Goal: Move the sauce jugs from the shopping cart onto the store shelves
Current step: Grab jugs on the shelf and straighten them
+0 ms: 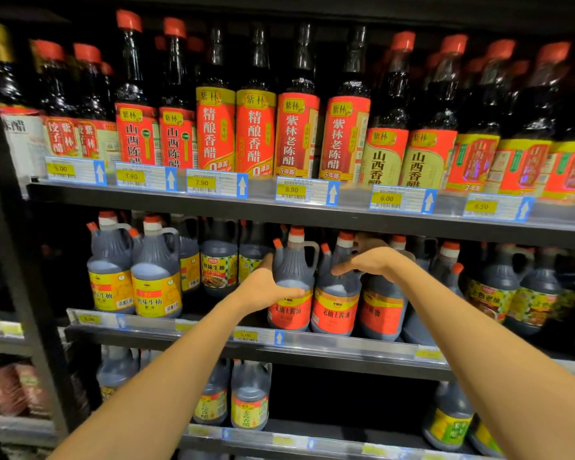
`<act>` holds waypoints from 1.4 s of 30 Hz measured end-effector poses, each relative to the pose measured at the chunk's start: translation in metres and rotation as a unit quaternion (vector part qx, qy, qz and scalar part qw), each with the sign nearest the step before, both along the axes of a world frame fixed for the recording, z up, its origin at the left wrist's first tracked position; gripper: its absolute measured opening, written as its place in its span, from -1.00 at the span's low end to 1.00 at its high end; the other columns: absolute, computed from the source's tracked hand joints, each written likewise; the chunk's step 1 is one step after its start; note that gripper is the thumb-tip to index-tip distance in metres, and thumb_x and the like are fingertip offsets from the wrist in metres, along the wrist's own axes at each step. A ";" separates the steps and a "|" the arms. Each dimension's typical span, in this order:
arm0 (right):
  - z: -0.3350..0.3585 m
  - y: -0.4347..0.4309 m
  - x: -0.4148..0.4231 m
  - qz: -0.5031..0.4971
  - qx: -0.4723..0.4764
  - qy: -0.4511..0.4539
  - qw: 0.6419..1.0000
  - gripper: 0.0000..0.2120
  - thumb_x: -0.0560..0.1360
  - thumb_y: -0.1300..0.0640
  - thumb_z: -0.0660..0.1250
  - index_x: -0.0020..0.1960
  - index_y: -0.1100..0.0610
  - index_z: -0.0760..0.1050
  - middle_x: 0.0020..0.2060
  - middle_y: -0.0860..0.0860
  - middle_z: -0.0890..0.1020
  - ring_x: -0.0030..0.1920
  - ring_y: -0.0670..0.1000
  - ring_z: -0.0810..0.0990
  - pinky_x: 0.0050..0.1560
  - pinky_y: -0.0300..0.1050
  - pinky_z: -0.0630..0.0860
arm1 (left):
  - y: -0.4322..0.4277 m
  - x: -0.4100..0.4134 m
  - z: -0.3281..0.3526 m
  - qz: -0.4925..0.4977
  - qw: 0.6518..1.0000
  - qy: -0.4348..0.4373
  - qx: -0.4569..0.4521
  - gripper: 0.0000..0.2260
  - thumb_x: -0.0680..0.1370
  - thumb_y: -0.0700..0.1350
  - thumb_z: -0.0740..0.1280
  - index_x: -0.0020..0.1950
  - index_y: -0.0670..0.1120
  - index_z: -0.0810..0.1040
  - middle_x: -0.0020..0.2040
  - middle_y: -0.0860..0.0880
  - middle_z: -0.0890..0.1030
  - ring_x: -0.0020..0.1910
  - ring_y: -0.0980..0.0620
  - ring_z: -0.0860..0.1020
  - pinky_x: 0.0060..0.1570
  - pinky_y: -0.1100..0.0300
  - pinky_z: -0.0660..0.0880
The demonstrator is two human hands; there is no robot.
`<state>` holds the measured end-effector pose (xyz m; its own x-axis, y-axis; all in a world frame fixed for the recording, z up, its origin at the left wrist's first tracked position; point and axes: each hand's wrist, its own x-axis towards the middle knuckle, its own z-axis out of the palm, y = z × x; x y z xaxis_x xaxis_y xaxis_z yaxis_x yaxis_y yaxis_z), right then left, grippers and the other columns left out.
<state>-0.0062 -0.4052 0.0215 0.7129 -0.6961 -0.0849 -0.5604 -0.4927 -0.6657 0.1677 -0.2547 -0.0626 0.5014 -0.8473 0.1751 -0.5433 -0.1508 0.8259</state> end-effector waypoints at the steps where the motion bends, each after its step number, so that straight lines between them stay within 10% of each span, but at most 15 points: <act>1: -0.002 0.000 -0.002 -0.006 0.000 -0.003 1.000 -0.45 0.37 0.02 0.58 0.28 0.19 0.54 0.26 0.09 0.60 0.18 0.11 0.57 0.15 -0.03 0.49 | 0.001 -0.002 -0.001 0.007 1.000 0.002 0.000 0.03 0.36 0.09 0.57 0.60 -0.10 -0.03 0.53 -0.07 0.28 0.42 -0.08 0.38 0.34 0.04 0.42; 10: -0.036 0.021 -0.025 -0.059 -0.195 -0.123 0.971 -0.65 0.38 0.05 0.56 -0.16 0.22 0.43 -0.39 0.09 0.44 -0.31 0.11 0.47 -0.39 -0.07 0.34 | 0.020 -0.030 -0.010 0.073 0.993 -0.074 -0.061 -0.21 0.41 0.07 0.53 0.49 -0.16 0.22 0.24 -0.05 0.49 0.21 0.01 0.50 0.03 0.24 0.47; 15: -0.057 0.038 -0.057 -0.018 -0.288 -0.172 0.942 -0.44 0.42 0.18 0.49 0.36 0.19 0.38 0.19 0.13 0.42 0.09 0.14 0.49 0.03 0.04 0.50 | 0.034 -0.053 -0.012 0.173 0.966 -0.174 -0.083 -0.31 0.41 0.20 0.47 0.39 -0.09 0.32 0.20 -0.10 0.39 0.17 -0.12 0.47 0.07 -0.12 0.53; 24: -0.068 0.059 -0.115 -0.061 -0.374 0.003 0.925 -0.23 0.41 0.13 0.47 0.53 0.08 0.21 0.47 0.11 0.24 0.42 0.17 0.30 0.25 0.02 0.45 | 0.043 -0.083 0.001 0.075 0.874 -0.480 0.028 -0.40 0.43 0.31 0.31 0.39 0.07 0.37 0.26 -0.02 0.38 0.20 -0.07 0.40 0.13 0.02 0.41; 42: -0.059 -0.030 -0.190 -0.115 -0.368 -0.014 0.923 -0.22 0.43 0.08 0.46 0.51 0.21 0.15 0.35 0.14 0.32 0.32 0.21 0.37 0.14 0.07 0.50 | -0.057 -0.189 0.033 0.020 0.802 -0.589 0.099 -0.43 0.55 0.24 0.20 0.49 0.00 0.26 0.38 -0.10 0.38 0.33 -0.16 0.33 0.31 -0.11 0.22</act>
